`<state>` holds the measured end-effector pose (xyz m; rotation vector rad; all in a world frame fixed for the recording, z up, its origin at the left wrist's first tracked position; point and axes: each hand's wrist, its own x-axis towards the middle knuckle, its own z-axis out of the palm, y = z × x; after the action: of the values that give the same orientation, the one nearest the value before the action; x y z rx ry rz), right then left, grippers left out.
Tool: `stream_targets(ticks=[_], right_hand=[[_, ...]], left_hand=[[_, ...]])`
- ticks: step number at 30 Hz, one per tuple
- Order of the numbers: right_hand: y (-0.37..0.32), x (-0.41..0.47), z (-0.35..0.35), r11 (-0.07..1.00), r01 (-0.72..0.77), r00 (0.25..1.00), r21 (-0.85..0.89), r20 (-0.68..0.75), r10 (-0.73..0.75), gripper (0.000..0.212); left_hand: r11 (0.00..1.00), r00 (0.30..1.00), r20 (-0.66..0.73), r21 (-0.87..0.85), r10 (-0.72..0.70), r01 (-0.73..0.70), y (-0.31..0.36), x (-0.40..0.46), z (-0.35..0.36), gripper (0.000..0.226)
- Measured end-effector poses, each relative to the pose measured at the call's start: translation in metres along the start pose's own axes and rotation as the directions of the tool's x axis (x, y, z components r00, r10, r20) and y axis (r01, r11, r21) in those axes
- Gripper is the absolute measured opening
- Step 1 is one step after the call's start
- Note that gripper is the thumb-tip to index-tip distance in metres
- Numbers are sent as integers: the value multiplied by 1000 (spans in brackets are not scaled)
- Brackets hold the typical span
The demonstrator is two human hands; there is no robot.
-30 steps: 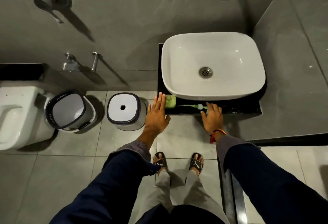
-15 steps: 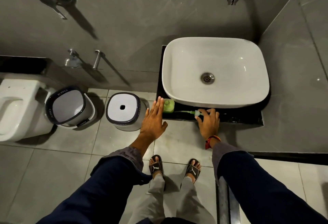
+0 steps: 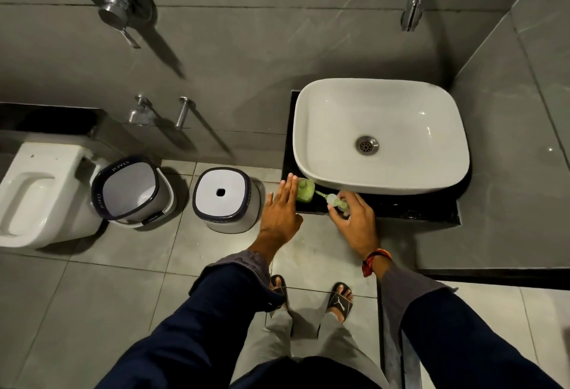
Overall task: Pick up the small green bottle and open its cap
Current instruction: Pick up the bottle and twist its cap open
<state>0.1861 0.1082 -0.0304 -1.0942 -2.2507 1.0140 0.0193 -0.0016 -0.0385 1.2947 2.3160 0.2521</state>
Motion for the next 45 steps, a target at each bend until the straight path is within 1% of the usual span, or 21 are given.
stream_targets(ticks=[4,7,11,16,23,28,33,37,39,42,45], right_hand=[[-20,19,-9,999,47,997,15,-57,-46,28],[-52,32,-15,995,100,986,14,-139,-97,29],[-63,40,-21,992,126,982,-16,-138,-127,32],[-71,42,-25,991,133,982,-16,-135,-134,32],[-67,38,-6,996,86,995,-26,-41,-87,30],[-61,44,13,993,44,998,-113,60,-38,29],[-60,52,33,979,-6,993,-206,112,29,27],[-57,55,50,970,-48,986,-240,146,84,30],[-55,51,56,972,-73,986,-221,129,104,32],[-51,43,63,978,-126,989,-166,60,138,39],[-47,33,68,990,-138,990,-14,30,138,50]], left_hand=[[999,1000,6,-27,-18,18,5,0,5,89],[1000,1000,-19,-29,0,0,0,0,-1,86],[999,1000,-18,-41,-21,21,1,-1,-1,86],[999,1000,-24,-45,-4,3,0,-2,0,81],[999,1000,-28,-42,9,-10,-2,-1,0,80],[999,999,-36,-46,7,-9,-3,0,2,77],[999,999,-41,-44,18,-20,-5,0,5,80],[998,998,-53,-42,37,-39,-10,-1,8,82],[998,997,-59,-38,54,-56,-13,-3,11,83],[997,995,-69,-38,70,-73,-21,-6,14,85],[996,993,-78,-35,85,-88,-25,-6,15,87]])
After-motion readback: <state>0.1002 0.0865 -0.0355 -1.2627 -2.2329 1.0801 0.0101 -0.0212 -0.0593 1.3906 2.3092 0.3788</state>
